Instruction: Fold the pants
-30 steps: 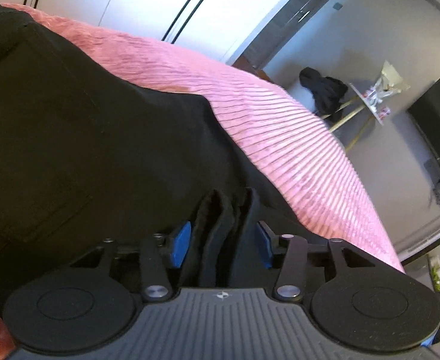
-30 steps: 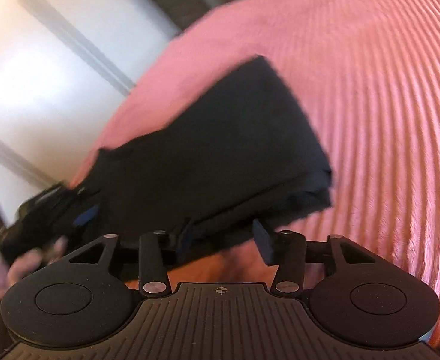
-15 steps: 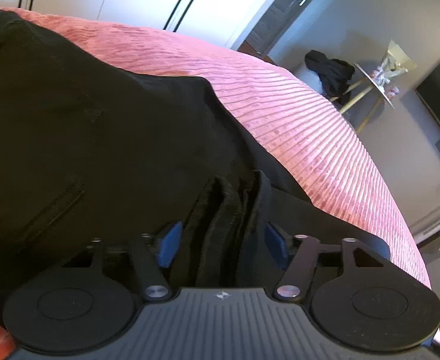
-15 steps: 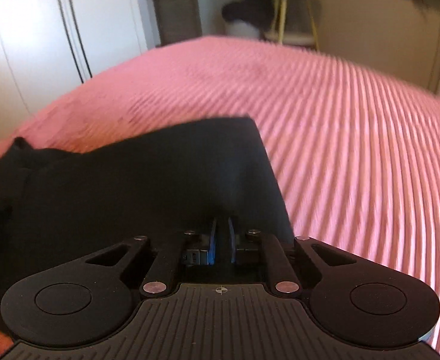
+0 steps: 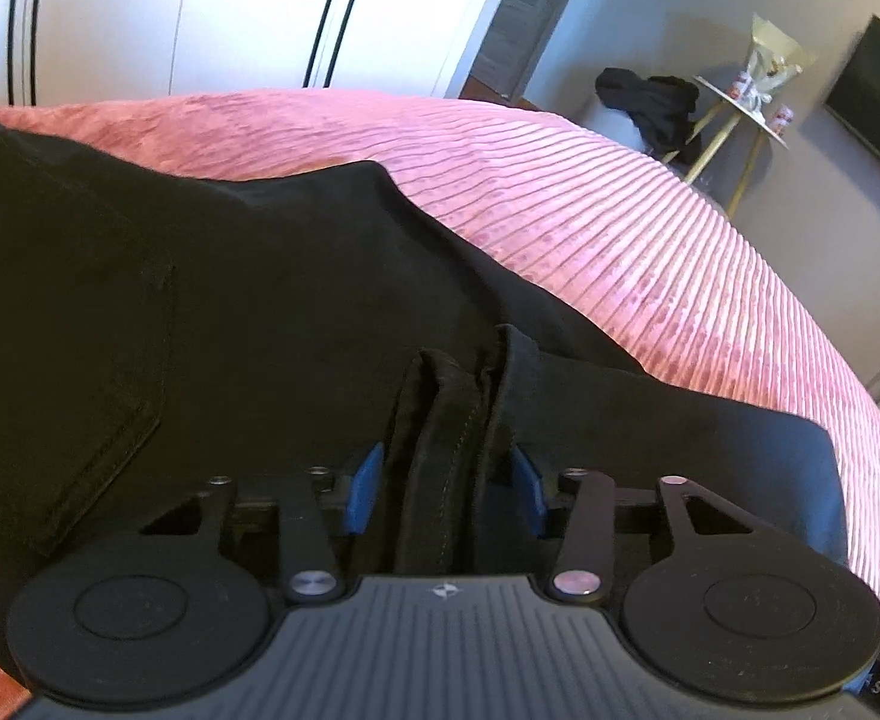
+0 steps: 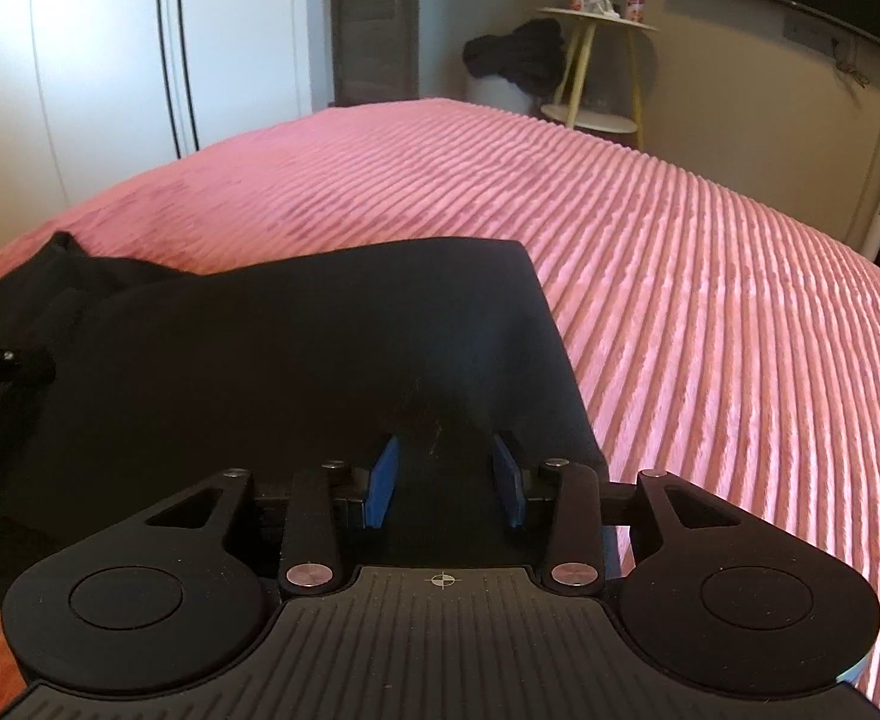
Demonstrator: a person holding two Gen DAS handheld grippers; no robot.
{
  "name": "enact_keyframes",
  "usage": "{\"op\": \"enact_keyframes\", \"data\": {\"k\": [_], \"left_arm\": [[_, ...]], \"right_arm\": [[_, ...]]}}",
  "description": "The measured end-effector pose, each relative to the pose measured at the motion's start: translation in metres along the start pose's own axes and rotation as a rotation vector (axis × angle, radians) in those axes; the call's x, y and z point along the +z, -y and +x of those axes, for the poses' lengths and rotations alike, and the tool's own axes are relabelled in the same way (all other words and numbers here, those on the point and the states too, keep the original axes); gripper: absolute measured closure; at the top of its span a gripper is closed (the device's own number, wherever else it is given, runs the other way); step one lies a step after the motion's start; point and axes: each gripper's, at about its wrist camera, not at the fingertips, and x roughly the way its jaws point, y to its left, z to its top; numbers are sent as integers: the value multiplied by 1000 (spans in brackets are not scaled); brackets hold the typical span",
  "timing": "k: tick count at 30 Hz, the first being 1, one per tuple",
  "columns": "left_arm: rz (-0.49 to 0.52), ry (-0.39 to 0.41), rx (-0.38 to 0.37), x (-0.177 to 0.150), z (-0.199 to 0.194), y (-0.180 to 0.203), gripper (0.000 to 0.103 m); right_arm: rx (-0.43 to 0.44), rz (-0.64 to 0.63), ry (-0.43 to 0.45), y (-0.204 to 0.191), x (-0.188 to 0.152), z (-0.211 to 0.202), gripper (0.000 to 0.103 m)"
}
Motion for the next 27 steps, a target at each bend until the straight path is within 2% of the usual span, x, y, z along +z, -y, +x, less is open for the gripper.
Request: {"op": "enact_keyframes", "data": {"k": [1,3,7,9,11,12,13,16,18,20,22,23,24,25,26,27], "left_arm": [[-1,0,-7,-1,0,0,64],[-23,-3,-40,-1,-1,-2,76],[-51,5,-60,0,-5,-6,80],[-66,20,-67,0,-10,-10,91],[-82,38,-84,-1,-17,-14,95],[-88,52,-81,0,-20,-17,101],[-83,78,-44,1,-24,-18,101],[-119,75,-68,3,-26,-27,101],[-117,68,-53,2,-23,-28,100],[-100,90,-15,1,-25,-26,98],[-98,160,60,2,-33,-25,96],[-99,205,124,3,-39,-27,84],[-120,234,159,4,-45,-32,63],[-169,242,148,6,-52,-42,50],[-230,246,107,9,-61,-54,31],[-276,262,59,10,-70,-65,22]], "right_arm": [[0,3,0,0,-1,-1,62],[2,10,3,-1,-2,-5,62],[0,20,10,-2,-5,-12,62],[0,23,12,-2,-5,-14,62],[1,29,15,-2,-5,-16,62],[1,30,16,-2,-6,-17,62],[0,30,18,-3,-6,-16,62],[1,23,21,-4,-7,-17,61],[4,16,19,-6,-7,-16,58],[4,9,17,-6,-8,-14,57],[5,7,16,-7,-7,-13,55],[9,8,17,-7,-7,-13,53],[13,11,16,-7,-7,-13,52],[16,16,16,-6,-7,-13,52],[18,19,17,-6,-7,-12,51],[21,23,17,-6,-7,-12,50]]}}
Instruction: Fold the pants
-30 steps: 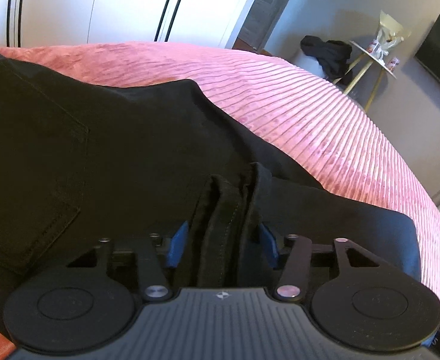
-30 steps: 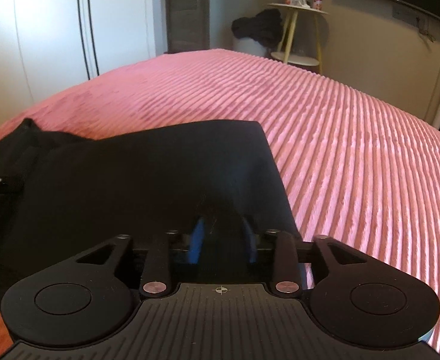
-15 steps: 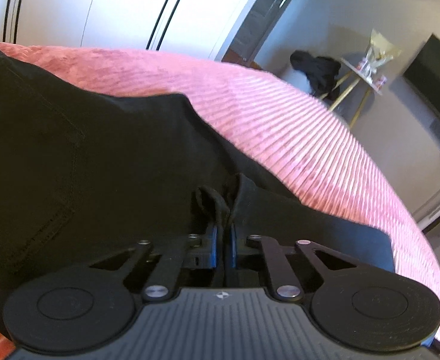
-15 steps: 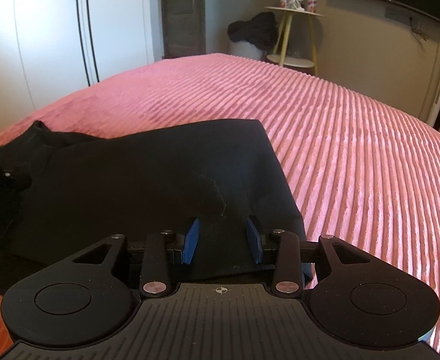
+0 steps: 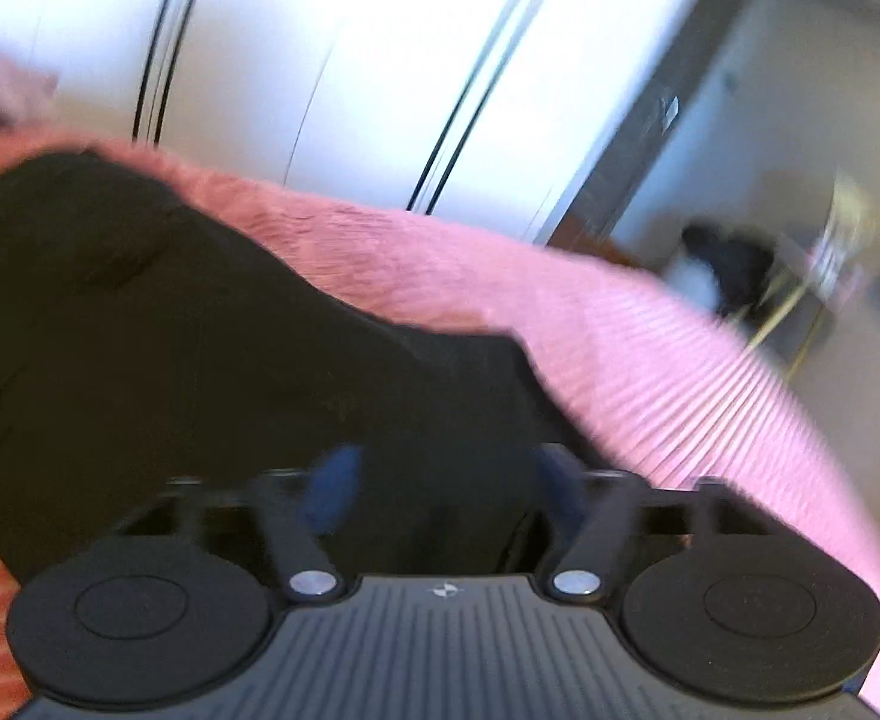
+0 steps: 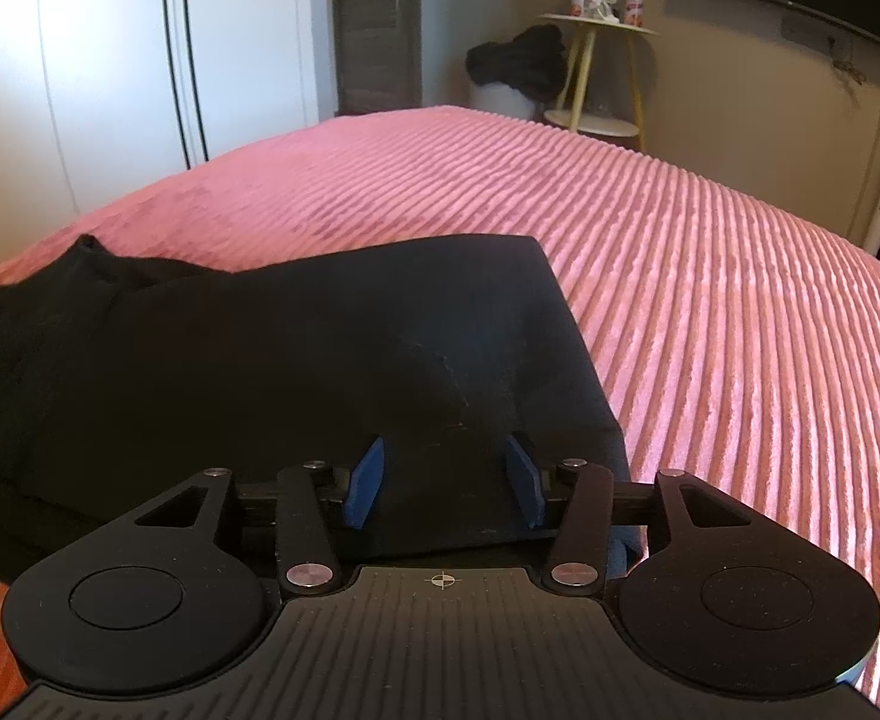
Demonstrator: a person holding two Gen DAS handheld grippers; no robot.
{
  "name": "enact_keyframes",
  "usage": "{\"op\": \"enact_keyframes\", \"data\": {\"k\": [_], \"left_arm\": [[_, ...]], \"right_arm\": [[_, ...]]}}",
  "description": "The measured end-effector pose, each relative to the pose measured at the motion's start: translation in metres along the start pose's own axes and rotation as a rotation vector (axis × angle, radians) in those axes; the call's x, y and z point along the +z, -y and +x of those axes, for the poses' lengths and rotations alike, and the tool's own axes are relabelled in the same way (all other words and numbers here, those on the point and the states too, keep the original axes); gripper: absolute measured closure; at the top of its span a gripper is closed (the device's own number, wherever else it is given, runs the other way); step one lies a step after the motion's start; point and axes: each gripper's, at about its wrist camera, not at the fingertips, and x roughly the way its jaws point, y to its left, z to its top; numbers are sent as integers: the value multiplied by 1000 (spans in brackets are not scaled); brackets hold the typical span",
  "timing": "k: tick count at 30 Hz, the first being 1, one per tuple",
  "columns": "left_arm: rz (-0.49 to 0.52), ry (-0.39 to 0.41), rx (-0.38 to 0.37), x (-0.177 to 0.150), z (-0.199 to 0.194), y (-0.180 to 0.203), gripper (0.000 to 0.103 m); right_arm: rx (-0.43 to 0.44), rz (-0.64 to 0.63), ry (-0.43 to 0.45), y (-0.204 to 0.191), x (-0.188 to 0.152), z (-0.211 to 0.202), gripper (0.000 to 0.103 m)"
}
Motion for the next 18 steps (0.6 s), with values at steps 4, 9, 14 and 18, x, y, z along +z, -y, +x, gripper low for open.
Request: {"op": "enact_keyframes", "data": {"k": [4,9,14,18], "left_arm": [[-70,71,-19,35,-39,-52,14],[-278,47,-60,47,-81,-162,10],[-449,26,8,33,-79,-236,10],[-501,-5,-51,31,-53,-250,11]], "right_arm": [[22,17,4,0,0,0,45],[51,29,4,-1,1,4,40],[59,31,1,-5,2,10,38],[53,18,1,-6,1,8,38]]}}
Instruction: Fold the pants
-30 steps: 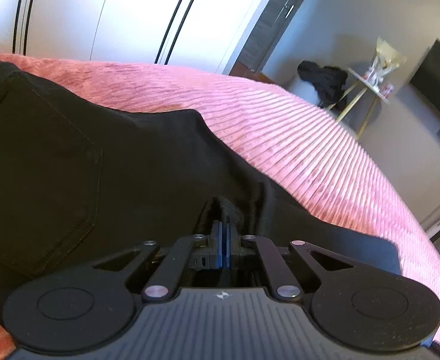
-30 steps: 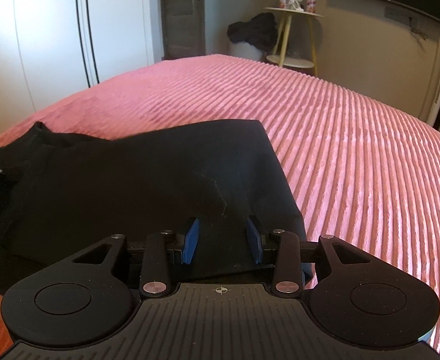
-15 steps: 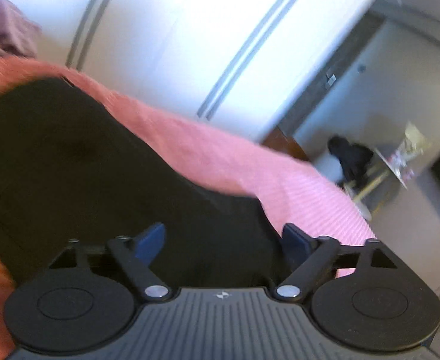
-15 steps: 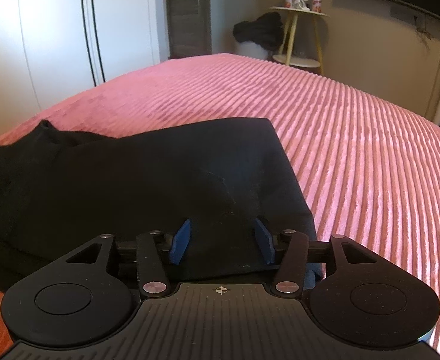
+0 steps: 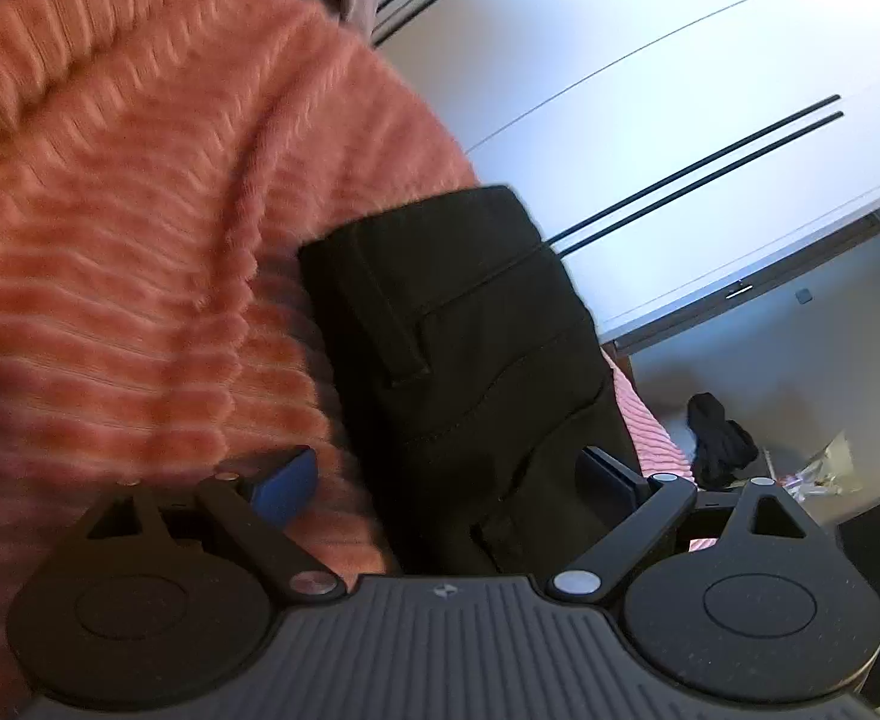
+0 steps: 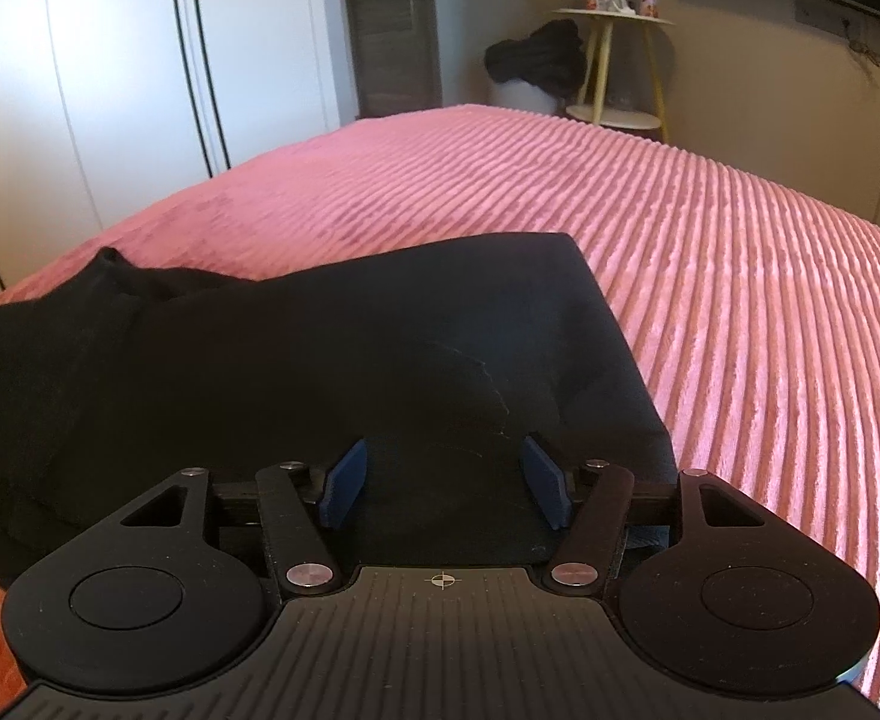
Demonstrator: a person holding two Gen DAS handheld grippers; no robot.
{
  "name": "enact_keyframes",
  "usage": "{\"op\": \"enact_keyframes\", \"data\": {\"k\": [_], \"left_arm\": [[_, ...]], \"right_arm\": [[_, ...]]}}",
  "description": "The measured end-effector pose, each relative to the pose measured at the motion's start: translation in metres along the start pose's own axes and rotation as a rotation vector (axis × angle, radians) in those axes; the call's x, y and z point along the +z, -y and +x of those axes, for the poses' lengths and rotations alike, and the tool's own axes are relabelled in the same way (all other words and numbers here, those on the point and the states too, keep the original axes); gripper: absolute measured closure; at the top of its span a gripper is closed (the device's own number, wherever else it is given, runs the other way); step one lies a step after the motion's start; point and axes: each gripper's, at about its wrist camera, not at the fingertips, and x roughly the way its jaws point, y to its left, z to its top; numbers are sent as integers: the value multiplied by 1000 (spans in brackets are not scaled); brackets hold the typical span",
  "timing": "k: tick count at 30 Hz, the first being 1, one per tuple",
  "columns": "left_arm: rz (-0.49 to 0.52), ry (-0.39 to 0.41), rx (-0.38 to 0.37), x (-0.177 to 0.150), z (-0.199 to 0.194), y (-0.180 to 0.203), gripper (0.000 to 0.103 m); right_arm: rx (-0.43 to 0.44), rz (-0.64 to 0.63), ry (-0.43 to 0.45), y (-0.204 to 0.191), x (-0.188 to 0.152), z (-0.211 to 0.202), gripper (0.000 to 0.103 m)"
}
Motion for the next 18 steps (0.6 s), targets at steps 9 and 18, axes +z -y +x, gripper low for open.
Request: {"op": "enact_keyframes", "data": {"k": [9,18], "left_arm": [[-77,39,-103,30,32,-13,17],[68,130,-163,26,14,1,73]], "right_arm": [[-21,-20,4,-3,-1,3,34],[-25,-25,7,-2,0,7,31]]}}
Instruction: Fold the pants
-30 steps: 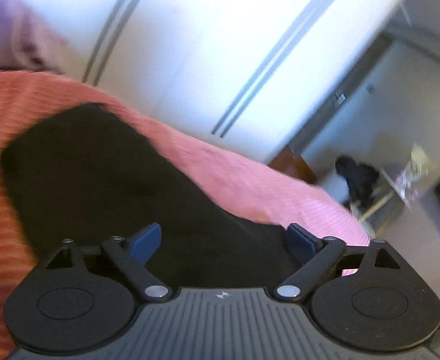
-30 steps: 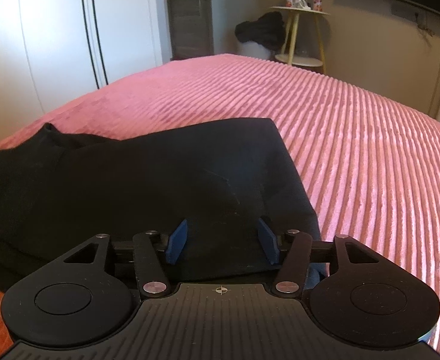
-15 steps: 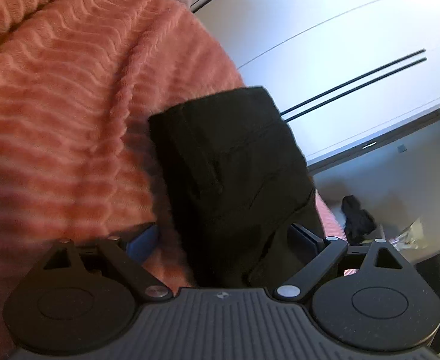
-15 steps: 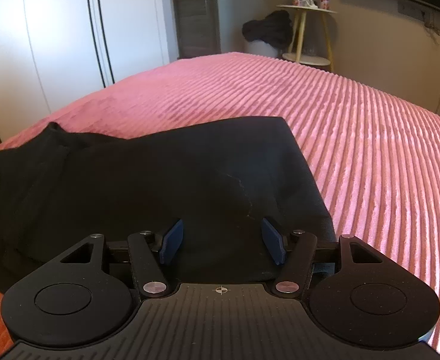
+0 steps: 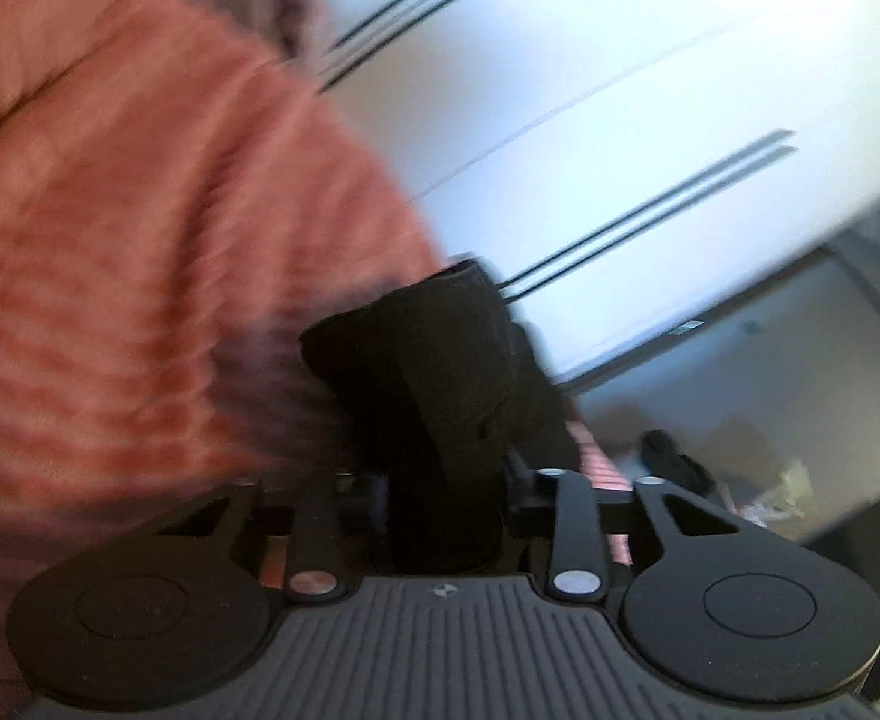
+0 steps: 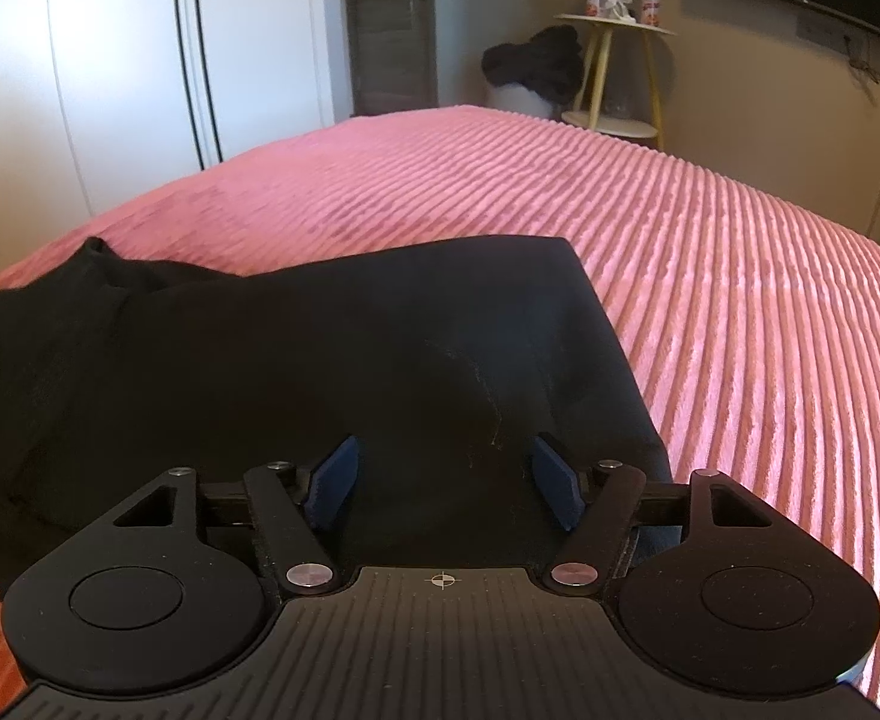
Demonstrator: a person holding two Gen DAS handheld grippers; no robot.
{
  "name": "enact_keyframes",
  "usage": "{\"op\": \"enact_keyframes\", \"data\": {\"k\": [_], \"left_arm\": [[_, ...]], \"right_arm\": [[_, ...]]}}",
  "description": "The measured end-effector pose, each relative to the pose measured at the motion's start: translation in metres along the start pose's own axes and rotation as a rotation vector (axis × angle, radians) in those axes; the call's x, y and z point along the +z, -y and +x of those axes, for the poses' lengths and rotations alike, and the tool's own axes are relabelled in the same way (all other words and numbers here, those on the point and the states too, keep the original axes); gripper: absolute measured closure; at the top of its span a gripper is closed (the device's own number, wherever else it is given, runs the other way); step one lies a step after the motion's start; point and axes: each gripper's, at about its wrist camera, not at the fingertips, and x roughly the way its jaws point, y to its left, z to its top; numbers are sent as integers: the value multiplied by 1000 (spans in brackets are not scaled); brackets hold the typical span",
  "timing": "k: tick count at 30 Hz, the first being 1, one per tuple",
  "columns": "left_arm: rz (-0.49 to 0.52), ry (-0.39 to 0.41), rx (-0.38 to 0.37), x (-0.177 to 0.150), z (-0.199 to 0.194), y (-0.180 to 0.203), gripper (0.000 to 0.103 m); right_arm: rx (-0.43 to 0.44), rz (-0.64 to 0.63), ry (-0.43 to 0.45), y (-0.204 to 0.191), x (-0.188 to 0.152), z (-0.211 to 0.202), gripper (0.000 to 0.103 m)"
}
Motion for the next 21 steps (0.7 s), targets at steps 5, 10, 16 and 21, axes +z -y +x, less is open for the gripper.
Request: {"op": "enact_keyframes", "data": {"k": [5,10,16,21], "left_arm": [[-42,-20,-14,3,18,-10,40],[-99,-60,68,9,37,-15,59],[197,-34,106,11,19,58,84],[526,-1,44,-17,0,153,84]], "right_arm": [[3,4,0,1,1,2,28],[4,10,-2,1,2,2,28],[6,95,32,13,10,-5,28],[22,162,60,26,13,-10,28]]}}
